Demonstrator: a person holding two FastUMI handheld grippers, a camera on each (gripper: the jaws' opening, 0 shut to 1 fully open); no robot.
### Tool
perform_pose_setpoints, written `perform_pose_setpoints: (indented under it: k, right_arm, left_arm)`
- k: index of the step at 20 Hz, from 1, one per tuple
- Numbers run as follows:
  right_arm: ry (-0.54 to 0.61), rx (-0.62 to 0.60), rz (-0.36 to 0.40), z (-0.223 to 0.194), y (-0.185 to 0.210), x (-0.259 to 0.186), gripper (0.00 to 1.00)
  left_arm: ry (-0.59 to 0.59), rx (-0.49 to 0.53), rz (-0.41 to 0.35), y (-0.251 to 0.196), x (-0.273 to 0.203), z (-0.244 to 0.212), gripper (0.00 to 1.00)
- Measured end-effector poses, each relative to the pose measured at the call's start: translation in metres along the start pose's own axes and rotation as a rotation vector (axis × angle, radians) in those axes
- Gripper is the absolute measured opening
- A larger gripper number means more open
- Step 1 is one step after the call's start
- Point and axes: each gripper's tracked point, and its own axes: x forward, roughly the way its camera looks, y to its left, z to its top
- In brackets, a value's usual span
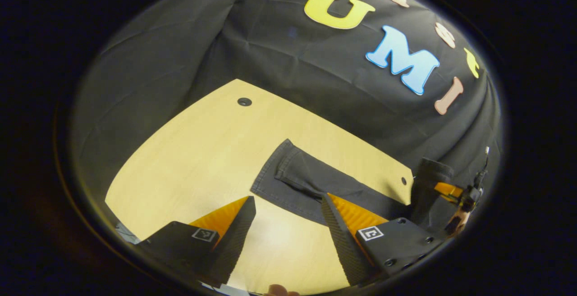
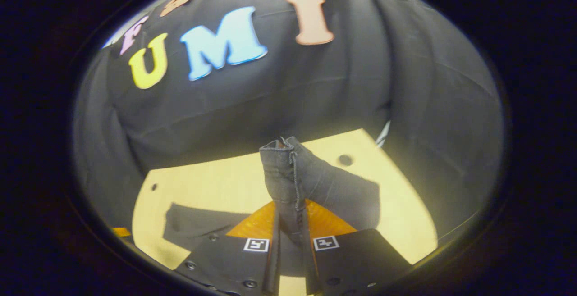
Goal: Grasp the waist and the cuffs of the jeans and fold them to make the two legs overlap; first hold the waist and fold one-third of the jeans toward the cuffs, then hold the cuffs and fold the remaining one-third in the same direction to finish folding.
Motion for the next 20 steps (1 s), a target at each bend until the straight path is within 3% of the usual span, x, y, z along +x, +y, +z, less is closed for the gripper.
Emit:
perform_pose_setpoints:
  k: [3, 6, 8, 9, 11, 13, 16, 20]
  right_arm:
    - [0.114, -0.059, -0.015, -0.047, 0.01, 0.021, 0.21]
    - [0.196, -0.108, -0.006, -0.051, 0.011, 0.015, 0.18]
    - [0.283, -0.114, 0.025, -0.073, 0.009, 0.018, 0.28]
    - [0.314, -0.111, 0.043, -0.08, 0.009, 0.02, 0.46]
    - [0.361, -0.066, 0.098, -0.092, 0.006, 0.014, 0.71]
    - [0.339, -0.08, 0.094, -0.103, 0.007, 0.003, 0.97]
    - [0.287, -0.105, 0.103, -0.092, -0.003, -0.016, 0.97]
    - [0.259, -0.052, 0.05, -0.08, -0.058, -0.048, 0.96]
  left_arm:
    - [-0.018, -0.028, 0.023, 0.009, 0.0, 0.002, 0.98]
    - [-0.018, -0.075, 0.03, 0.019, -0.002, -0.001, 0.97]
    - [-0.007, -0.107, 0.032, 0.023, 0.002, -0.01, 0.98]
    - [-0.001, -0.118, 0.036, 0.025, 0.005, -0.012, 0.98]
    - [0.008, -0.135, 0.048, 0.028, 0.01, -0.017, 0.98]
    - [0.021, -0.164, 0.055, 0.033, 0.018, -0.022, 0.98]
    - [0.071, -0.239, 0.076, 0.04, 0.037, -0.034, 0.96]
    - [0.15, -0.356, 0.129, 0.054, 0.077, -0.051, 0.97]
